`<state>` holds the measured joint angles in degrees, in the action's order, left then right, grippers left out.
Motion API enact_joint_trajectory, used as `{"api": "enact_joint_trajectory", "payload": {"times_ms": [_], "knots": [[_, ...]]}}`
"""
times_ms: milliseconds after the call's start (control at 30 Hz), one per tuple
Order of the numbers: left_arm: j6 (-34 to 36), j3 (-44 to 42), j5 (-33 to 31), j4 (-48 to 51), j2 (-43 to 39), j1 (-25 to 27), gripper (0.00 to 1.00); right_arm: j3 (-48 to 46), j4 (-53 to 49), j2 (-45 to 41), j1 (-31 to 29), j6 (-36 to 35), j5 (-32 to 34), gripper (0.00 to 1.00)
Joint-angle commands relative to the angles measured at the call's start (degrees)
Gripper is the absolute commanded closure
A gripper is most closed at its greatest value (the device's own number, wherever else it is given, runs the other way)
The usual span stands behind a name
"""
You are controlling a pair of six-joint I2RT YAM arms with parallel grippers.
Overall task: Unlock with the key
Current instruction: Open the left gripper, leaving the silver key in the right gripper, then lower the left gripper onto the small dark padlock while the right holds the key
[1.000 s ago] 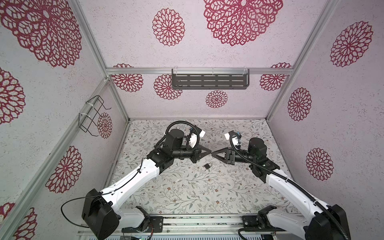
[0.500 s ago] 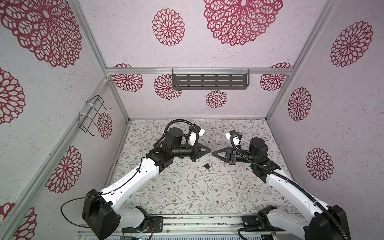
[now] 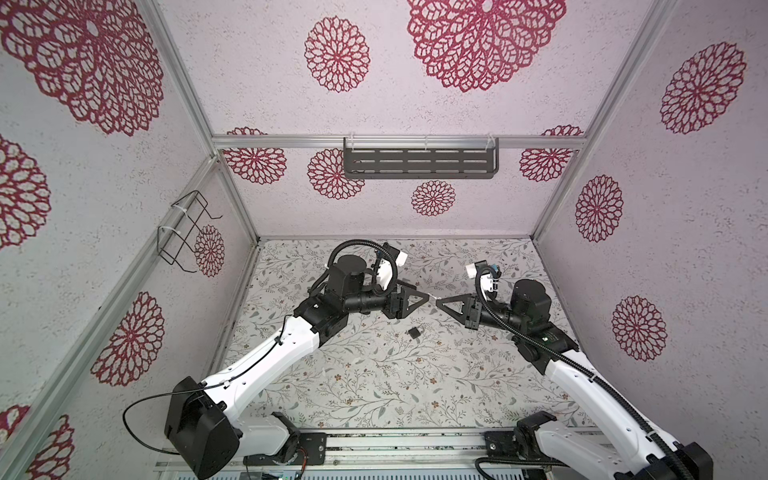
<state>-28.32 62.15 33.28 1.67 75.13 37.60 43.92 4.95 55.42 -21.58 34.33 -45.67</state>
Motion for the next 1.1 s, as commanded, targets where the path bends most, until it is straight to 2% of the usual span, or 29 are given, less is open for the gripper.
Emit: {"api": "enact_joint_trajectory", "payload": {"times_ms": [0,167,367,533,633,833,1067], "knots": [[-7.1,-4.5,-2.9,-10.8,-2.8,0.0,0.33,1.4,-7.1,-1.9,1.0,-3.9,7.8,1.00],[-12.2,-8.8,-10.5,-11.2,-3.3,1.3,0.32,1.6,-10.2,-3.4,1.6,-4.5,13.0,1.00],[-15.0,-8.8,-22.4,-1.9,0.3,4.8,0.32,3.4,-14.8,-4.4,2.4,-5.2,18.9,1.00],[-13.4,-4.7,-27.4,3.1,9.3,8.1,0.30,5.3,-18.1,-5.1,2.8,-5.0,23.7,1.00],[-12.5,-0.9,-28.0,6.1,16.1,8.5,0.30,6.6,-19.5,-5.6,3.1,-4.6,25.3,1.00],[-10.6,5.7,-31.6,10.4,27.4,9.1,0.28,8.2,-21.4,-6.9,3.8,-3.9,26.3,1.00],[-3.0,16.3,-35.5,17.3,39.7,8.8,0.25,8.3,-21.1,-7.7,4.2,-3.9,24.8,1.00]]}}
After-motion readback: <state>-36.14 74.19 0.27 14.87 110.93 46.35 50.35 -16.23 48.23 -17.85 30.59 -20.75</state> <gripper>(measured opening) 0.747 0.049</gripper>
